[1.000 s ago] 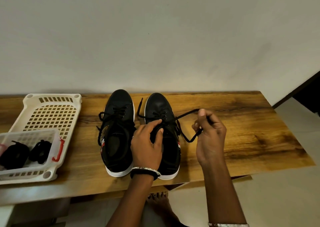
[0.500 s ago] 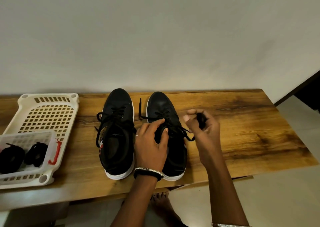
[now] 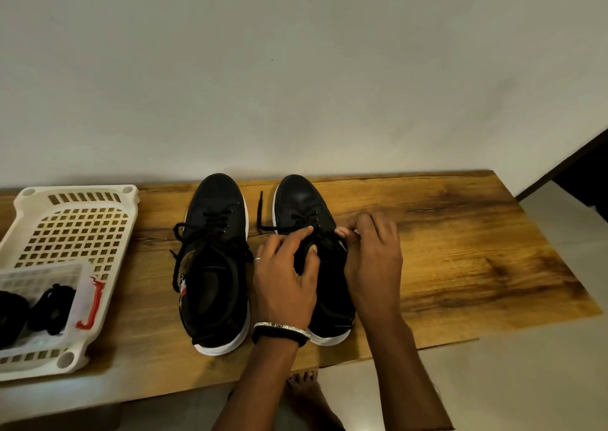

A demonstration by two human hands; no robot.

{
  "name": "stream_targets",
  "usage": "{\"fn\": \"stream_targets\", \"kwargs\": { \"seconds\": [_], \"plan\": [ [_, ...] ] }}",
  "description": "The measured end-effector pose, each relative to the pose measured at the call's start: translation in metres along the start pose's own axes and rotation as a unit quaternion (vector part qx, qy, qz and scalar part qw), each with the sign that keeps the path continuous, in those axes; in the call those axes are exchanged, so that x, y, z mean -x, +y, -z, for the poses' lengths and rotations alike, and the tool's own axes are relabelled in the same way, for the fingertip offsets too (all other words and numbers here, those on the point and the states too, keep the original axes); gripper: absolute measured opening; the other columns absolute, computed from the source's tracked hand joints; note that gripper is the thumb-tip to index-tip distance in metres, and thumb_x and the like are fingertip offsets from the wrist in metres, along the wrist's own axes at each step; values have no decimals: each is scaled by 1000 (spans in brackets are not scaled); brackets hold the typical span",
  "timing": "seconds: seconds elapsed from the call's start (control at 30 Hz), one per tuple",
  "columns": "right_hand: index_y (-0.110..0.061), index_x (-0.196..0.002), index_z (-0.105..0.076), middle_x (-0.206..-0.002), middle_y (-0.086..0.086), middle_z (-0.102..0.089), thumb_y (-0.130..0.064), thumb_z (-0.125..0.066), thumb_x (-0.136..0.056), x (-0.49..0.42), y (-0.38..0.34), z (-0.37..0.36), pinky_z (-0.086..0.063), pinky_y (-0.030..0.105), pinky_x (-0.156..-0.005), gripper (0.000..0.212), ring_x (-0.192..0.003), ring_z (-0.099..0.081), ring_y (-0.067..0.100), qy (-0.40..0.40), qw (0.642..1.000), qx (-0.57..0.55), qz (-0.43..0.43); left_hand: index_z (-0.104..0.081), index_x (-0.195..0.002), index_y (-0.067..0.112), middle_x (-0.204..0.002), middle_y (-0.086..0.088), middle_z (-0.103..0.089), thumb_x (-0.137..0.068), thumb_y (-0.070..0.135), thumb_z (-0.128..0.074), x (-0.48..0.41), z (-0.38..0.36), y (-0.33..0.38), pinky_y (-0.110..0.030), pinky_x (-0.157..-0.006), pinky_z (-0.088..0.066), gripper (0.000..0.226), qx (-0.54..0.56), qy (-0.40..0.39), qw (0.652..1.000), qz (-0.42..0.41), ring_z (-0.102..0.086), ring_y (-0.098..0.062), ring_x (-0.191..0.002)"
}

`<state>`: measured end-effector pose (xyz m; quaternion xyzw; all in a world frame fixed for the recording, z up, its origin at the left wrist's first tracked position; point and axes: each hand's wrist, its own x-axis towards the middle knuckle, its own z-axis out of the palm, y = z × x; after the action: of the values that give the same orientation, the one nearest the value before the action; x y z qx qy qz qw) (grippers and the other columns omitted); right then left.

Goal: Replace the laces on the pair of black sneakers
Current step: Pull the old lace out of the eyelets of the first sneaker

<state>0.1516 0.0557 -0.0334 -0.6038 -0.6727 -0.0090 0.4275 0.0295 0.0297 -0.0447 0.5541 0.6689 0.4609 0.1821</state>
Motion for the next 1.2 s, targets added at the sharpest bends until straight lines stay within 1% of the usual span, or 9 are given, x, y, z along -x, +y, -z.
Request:
{"fn": "stream_targets", "kwargs": {
  "seconds": [0.17, 0.27, 0.37, 0.5, 0.63, 0.9, 1.03, 1.13, 1.2],
  "plan": [
    [-27, -95, -49, -88, -13, -56, -31, -43, -105, -2, -1, 8, -48, 43, -72, 12, -81, -52, 13, 109, 983, -83, -125, -70, -119, 24, -106, 5, -63, -91, 24, -64, 0, 0, -2, -31, -82, -55, 29, -7, 1, 1000, -10, -61, -15, -101],
    [-33, -95, -44, -89, -11, -67, -31, -41, -107, 3, 3, 0, -51, 50, -77, 12, -88, -61, 18, 75, 969, -126, -198, -70, -118, 24, -104, 6, -62, -89, 26, -66, -1, 0, -4, -36, -80, -57, 28, 12, 1, 1000, -10, -62, -14, -98],
    [-27, -98, -52, -93, -10, -63, -25, -54, -102, 4, 9, -5, -48, 57, -88, 5, -100, -58, 23, 29, 958, -89, -270, -72, -115, 26, -103, 8, -62, -87, 31, -67, -3, 2, -4, -34, -80, -57, 29, 29, 1, 999, -19, -61, -10, -97],
    [-27, -97, -63, -100, -16, -64, -16, -65, -86, -2, 3, 3, -50, 43, -87, 16, -102, -57, 16, 0, 959, -157, -234, -72, -112, 29, -105, 11, -59, -88, 39, -64, -5, 5, -1, -25, -81, -52, 26, 42, -6, 999, -25, -57, -3, -98],
    [-27, -94, -71, -98, -18, -67, -28, -64, -79, -5, -6, 7, -42, 23, -79, 16, -104, -55, 7, -126, 957, -215, -148, -72, -104, 26, -107, 13, -56, -87, 22, -73, -9, 5, 1, -6, -83, -42, 17, 82, -13, 996, -16, -53, 5, -101],
    [-29, -97, -68, -101, -20, -63, -28, -65, -76, -3, 6, 8, -38, 20, -80, 22, -107, -54, 8, -199, 950, -200, -138, -62, -95, 28, -99, 15, -58, -88, 33, -61, -10, -4, 6, -39, -83, -50, 9, 128, -4, 992, -3, -54, -5, -98],
    [-30, -94, -67, -100, -19, -63, -31, -66, -74, -3, 9, 8, -53, 38, -81, 20, -105, -58, 13, -198, 940, -229, -157, -60, -95, 27, -100, 0, -64, -88, 36, -59, -11, -6, 8, -56, -92, -50, 12, 293, -24, 950, 109, -61, -28, -102],
    [-31, -90, -66, -98, -19, -65, -30, -69, -73, -2, 13, 10, -54, 45, -83, 18, -104, -59, 14, -190, 936, -241, -170, -62, -96, 9, -97, -4, -69, -95, 15, -56, -15, 1, 19, -46, -92, -51, 8, 424, -4, 885, 192, -65, -23, -99],
    [-32, -89, -67, -99, -17, -66, -28, -70, -72, -2, 13, 10, -55, 47, -80, 17, -105, -59, 15, -191, 928, -260, -188, -59, -90, 14, -89, -2, -69, -98, 11, -48, -20, 10, 25, -35, -84, -47, 14, 455, 39, 863, 217, -65, -13, -90]
  ]
}}
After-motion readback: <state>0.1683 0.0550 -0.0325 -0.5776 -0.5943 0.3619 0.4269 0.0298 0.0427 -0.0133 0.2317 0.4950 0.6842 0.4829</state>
